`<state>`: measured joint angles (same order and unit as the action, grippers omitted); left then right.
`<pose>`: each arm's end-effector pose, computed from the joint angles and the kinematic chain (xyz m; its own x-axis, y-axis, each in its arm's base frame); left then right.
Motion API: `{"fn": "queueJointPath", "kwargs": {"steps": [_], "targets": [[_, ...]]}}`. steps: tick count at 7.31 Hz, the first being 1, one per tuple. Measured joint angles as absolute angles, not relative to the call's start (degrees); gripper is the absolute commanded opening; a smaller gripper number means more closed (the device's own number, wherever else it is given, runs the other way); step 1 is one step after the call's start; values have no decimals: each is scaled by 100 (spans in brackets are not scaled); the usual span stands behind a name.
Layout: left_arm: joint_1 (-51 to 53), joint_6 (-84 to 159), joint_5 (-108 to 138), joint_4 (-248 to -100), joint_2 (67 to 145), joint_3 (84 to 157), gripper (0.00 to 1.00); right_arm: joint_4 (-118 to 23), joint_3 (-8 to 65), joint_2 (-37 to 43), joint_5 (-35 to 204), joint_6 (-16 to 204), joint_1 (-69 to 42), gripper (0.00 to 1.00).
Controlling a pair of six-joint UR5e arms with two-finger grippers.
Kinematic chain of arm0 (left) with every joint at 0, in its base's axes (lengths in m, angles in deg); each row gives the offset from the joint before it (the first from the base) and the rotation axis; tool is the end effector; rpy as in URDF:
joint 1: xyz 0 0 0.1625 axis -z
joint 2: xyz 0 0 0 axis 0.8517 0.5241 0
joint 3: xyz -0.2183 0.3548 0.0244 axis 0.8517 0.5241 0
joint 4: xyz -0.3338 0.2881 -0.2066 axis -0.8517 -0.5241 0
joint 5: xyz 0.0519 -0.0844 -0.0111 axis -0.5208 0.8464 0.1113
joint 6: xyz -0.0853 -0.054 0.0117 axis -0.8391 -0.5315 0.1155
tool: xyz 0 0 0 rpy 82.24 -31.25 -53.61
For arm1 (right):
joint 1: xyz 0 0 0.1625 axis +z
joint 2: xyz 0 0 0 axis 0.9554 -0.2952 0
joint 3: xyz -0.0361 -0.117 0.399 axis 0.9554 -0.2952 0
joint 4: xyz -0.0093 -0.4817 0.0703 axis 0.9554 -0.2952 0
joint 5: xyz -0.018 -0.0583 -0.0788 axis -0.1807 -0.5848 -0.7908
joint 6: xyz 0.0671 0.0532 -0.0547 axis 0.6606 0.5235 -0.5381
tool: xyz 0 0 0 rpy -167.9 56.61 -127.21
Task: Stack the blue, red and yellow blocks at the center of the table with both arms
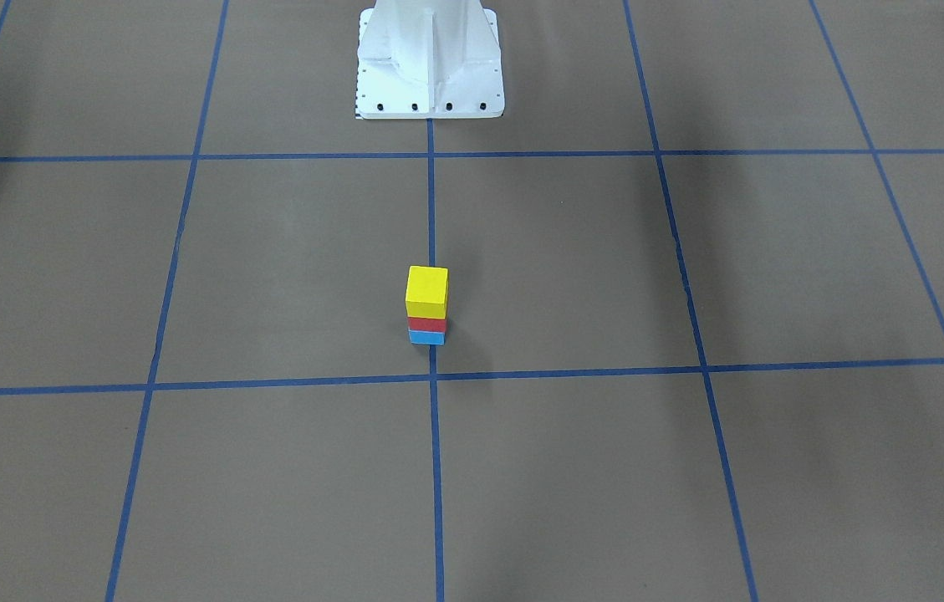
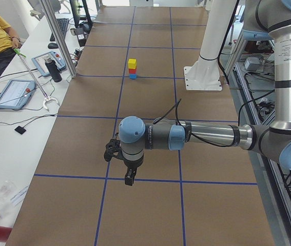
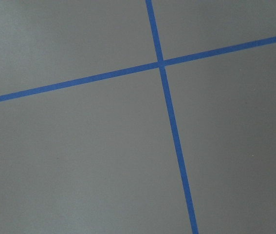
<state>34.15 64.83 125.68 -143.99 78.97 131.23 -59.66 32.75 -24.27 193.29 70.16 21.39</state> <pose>-0.0875 -0.5085 0.6173 0.7302 0.1951 -0.6548 -0.1196 0.9801 0.1585 0.1036 -0.5108 0.6518 0.7482 -0.0873 0.6577 0.0236 0.9942 0.1051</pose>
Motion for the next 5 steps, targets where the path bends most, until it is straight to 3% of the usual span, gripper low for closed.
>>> {"fn": "queueJointPath", "kwargs": {"steps": [5], "targets": [[3415, 6483, 12569, -14391, 7730, 13131, 100, -5966, 3255, -2426, 19336, 7080, 2139, 100]]}}
